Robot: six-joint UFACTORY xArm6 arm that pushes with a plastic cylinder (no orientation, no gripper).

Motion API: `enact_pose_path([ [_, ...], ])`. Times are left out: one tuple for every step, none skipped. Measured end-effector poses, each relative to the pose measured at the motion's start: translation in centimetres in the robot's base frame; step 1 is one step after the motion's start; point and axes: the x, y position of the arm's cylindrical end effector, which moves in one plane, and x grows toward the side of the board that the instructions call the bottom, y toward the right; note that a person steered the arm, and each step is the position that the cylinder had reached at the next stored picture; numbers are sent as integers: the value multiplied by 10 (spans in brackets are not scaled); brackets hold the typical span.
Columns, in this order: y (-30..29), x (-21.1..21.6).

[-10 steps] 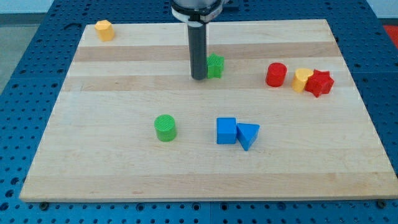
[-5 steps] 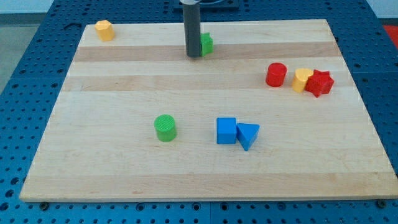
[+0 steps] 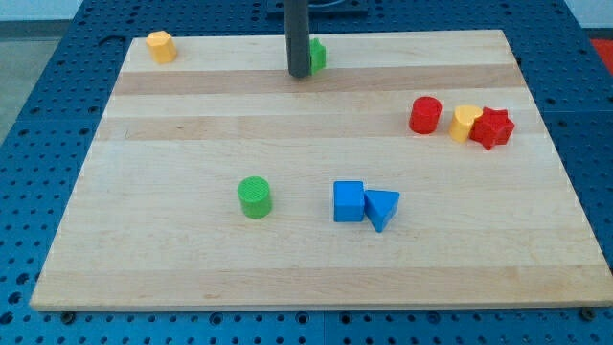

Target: Place the green star towards the top center

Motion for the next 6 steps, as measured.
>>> enact_pose_path([
  [-2,-8],
  [2,10],
  [25,20],
  [38,7],
  [34,-15],
  [25,-21],
])
